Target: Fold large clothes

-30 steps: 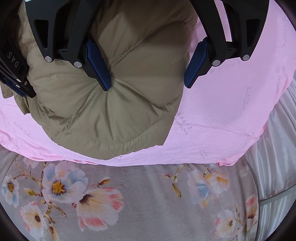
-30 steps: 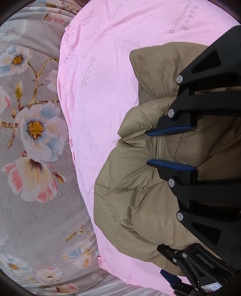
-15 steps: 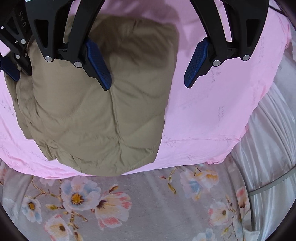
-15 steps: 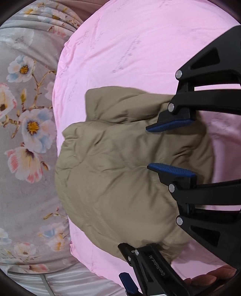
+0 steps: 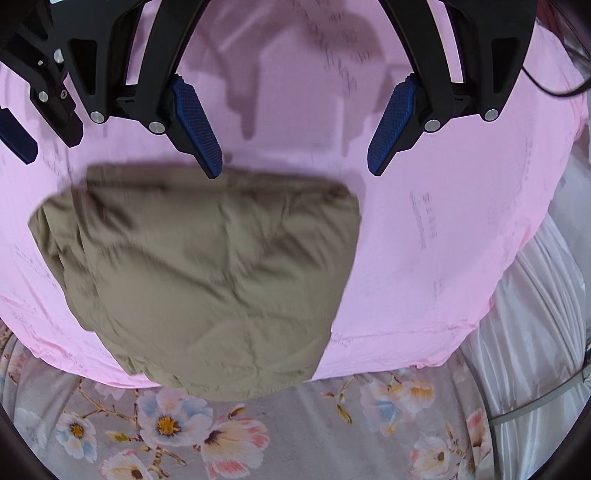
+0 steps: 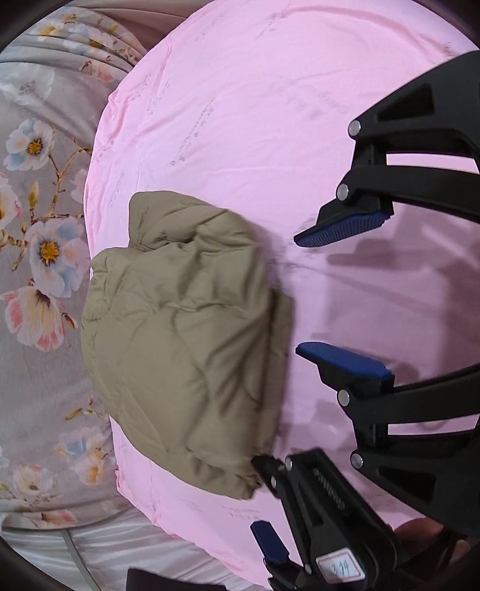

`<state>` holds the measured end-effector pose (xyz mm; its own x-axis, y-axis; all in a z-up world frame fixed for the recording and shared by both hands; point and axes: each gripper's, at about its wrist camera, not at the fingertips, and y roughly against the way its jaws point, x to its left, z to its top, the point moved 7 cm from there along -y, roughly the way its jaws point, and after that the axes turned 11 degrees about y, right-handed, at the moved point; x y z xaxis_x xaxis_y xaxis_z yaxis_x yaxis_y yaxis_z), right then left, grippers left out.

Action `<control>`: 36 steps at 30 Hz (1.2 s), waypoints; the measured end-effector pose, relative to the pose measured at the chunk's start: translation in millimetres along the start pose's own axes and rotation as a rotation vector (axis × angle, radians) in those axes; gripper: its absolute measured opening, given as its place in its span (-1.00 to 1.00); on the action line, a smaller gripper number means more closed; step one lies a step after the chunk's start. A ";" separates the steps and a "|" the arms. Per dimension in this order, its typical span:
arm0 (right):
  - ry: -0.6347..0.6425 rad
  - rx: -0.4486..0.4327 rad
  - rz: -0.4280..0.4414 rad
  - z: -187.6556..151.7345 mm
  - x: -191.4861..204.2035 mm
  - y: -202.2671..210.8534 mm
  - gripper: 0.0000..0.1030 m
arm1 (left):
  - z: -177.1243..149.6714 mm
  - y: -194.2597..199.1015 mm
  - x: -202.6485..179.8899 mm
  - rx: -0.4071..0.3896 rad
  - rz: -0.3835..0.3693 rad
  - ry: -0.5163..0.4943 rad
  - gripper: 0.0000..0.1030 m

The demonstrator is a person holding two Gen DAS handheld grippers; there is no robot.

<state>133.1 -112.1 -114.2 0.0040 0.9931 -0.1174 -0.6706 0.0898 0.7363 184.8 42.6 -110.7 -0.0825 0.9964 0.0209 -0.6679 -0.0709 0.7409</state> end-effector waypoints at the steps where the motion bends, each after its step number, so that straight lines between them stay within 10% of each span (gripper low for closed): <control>1: 0.003 -0.008 -0.002 -5.9 1.0 6.1 0.11 | -7.5 2.4 0.6 0.004 -0.003 0.005 0.53; 9: 0.017 -0.061 -0.030 -33.8 -6.1 39.6 0.36 | -54.9 25.3 -0.4 -0.014 -0.018 0.024 0.53; 36: 0.014 -0.045 -0.065 -51.5 -5.8 40.5 0.44 | -64.6 33.3 1.3 -0.037 0.019 0.032 0.63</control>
<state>67.7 -118.2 -118.0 0.0381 0.9841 -0.1734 -0.7019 0.1499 0.6964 114.7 38.5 -129.4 -0.1184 0.9929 0.0130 -0.6930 -0.0920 0.7151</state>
